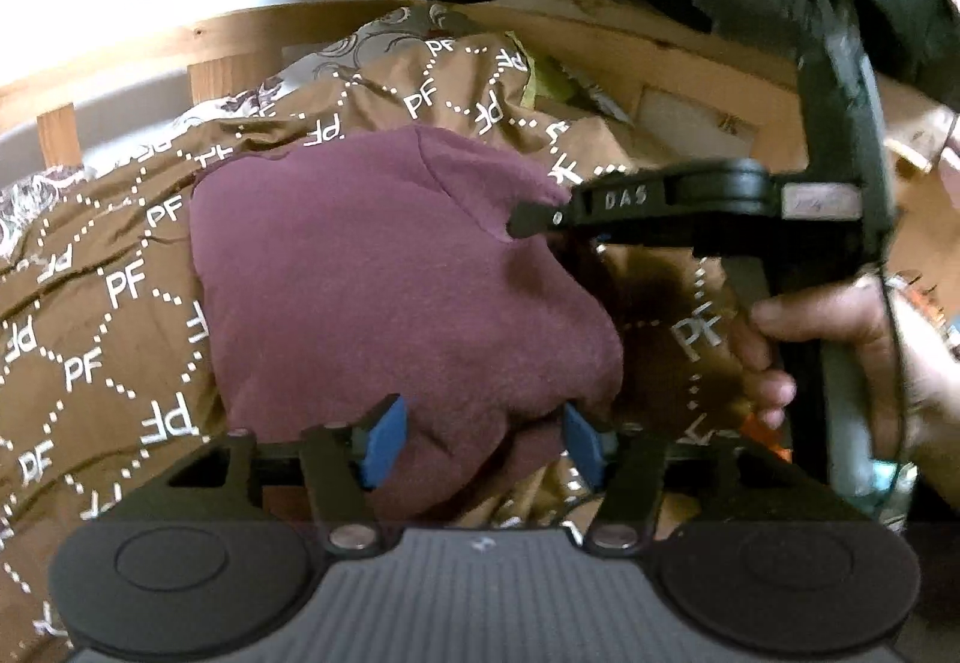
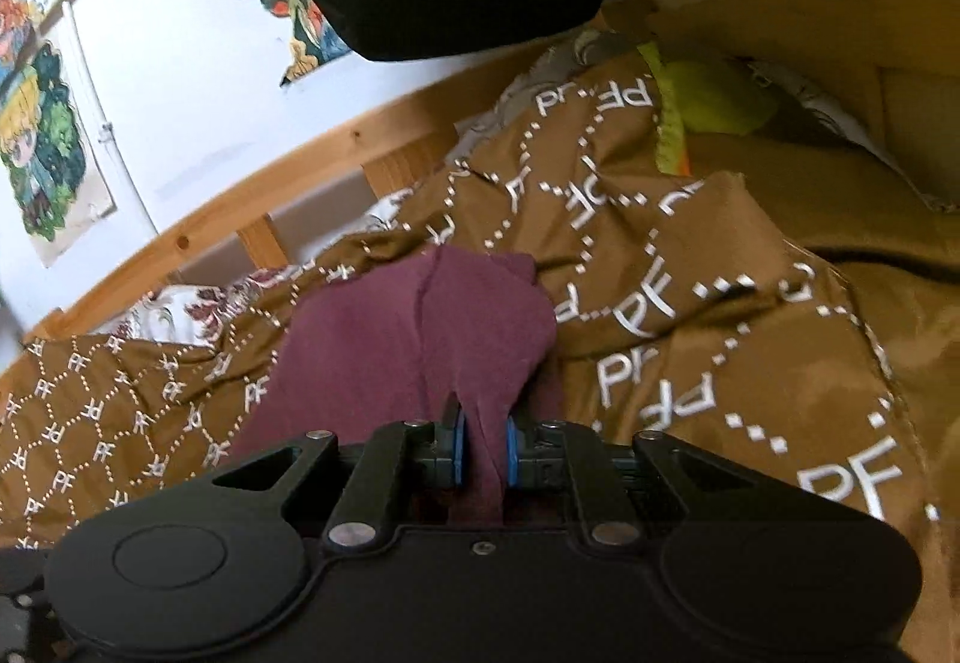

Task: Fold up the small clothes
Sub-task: 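Release the shirt with both tools and tuck the folded bundle square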

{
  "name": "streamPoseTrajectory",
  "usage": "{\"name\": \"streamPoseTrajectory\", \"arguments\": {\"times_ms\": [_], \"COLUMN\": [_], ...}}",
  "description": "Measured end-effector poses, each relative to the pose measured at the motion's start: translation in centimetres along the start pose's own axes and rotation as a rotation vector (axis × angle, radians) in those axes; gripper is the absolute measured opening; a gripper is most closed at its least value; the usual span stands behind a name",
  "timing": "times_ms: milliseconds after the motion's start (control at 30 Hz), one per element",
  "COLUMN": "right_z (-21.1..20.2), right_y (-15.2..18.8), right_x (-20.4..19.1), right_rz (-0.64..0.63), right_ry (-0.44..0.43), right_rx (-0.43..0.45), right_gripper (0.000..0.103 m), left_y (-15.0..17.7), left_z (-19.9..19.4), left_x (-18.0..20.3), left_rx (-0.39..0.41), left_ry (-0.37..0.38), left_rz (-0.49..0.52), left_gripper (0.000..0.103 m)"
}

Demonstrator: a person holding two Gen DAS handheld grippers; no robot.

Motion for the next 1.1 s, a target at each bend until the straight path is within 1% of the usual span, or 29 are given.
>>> {"name": "streamPoseTrajectory", "arguments": {"times_ms": [133,200,233,267,333,400,467,500,533,567,600,633,667,733,800,833,933,1100], "right_z": [0.1,0.0,-0.1,-0.2,-0.4,-0.8,-1.2,-1.5,-1.9,-2.3,-2.8,-3.3,-3.8,-4.6,-5.2,-5.4,-5.2,-3.7], "right_y": [0.3,0.4,0.4,0.5,0.5,0.5,0.5,0.5,0.4,0.3,0.2,0.1,0.1,0.3,0.6,0.9,1.8,3.9], "right_x": [0.6,0.7,0.8,0.9,1.1,1.3,1.2,1.2,1.1,1.0,0.8,0.6,0.4,-0.2,-0.7,-0.9,-1.4,-1.6], "right_rz": [0.042,0.04,0.037,0.036,0.043,0.049,0.04,0.031,0.02,0.01,0.002,-0.005,-0.012,-0.031,-0.056,-0.07,-0.127,-0.262], "right_ry": [0.01,0.025,0.035,0.045,0.057,0.064,0.077,0.086,0.094,0.098,0.097,0.09,0.079,0.056,0.044,0.046,0.057,0.113], "right_rx": [-0.02,-0.02,-0.019,-0.018,-0.02,-0.021,-0.018,-0.014,-0.007,0.002,0.013,0.021,0.024,0.024,0.016,0.011,-0.024,-0.105], "right_gripper": [0.015,0.019,0.022,0.023,0.029,0.034,0.035,0.04,0.049,0.055,0.066,0.076,0.079,0.093,0.1,0.102,0.102,0.102], "left_y": [-0.1,-0.1,-0.2,-0.3,-0.4,-0.4,-0.1,0.2,0.4,0.6,0.8,1.0,1.2,1.6,2.0,2.1,2.5,3.0], "left_z": [-1.5,-2.4,-2.8,-3.3,-4.1,-4.5,-4.9,-5.1,-5.2,-5.2,-5.3,-5.3,-5.3,-5.2,-5.3,-5.3,-5.2,-4.6], "left_x": [0.0,-0.4,-0.7,-1.1,-2.2,-3.4,-4.5,-5.0,-5.4,-5.8,-6.3,-6.6,-7.0,-7.6,-8.2,-8.4,-8.9,-9.2], "left_rx": [0.041,0.068,0.085,0.105,0.14,0.146,0.152,0.153,0.15,0.147,0.143,0.139,0.135,0.127,0.122,0.12,0.111,0.081], "left_ry": [0.045,0.045,0.039,0.028,-0.007,-0.039,-0.06,-0.071,-0.088,-0.106,-0.124,-0.138,-0.147,-0.154,-0.16,-0.166,-0.177,-0.198], "left_rz": [-0.079,-0.118,-0.142,-0.168,-0.222,-0.278,-0.336,-0.357,-0.377,-0.393,-0.408,-0.421,-0.435,-0.47,-0.496,-0.509,-0.533,-0.55], "left_gripper": [0.087,0.093,0.099,0.102,0.102,0.102,0.102,0.102,0.102,0.102,0.102,0.102,0.102,0.102,0.102,0.102,0.102,0.102]}}
Point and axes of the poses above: each gripper's, at about its wrist camera, not at the fingertips, and z roughly the way its jaws point, x to its right, y to its underside, the point moved 9 cm from there along z, roughly the way its jaws point, and after that the axes turned 13 degrees about y, right-handed, at the moved point
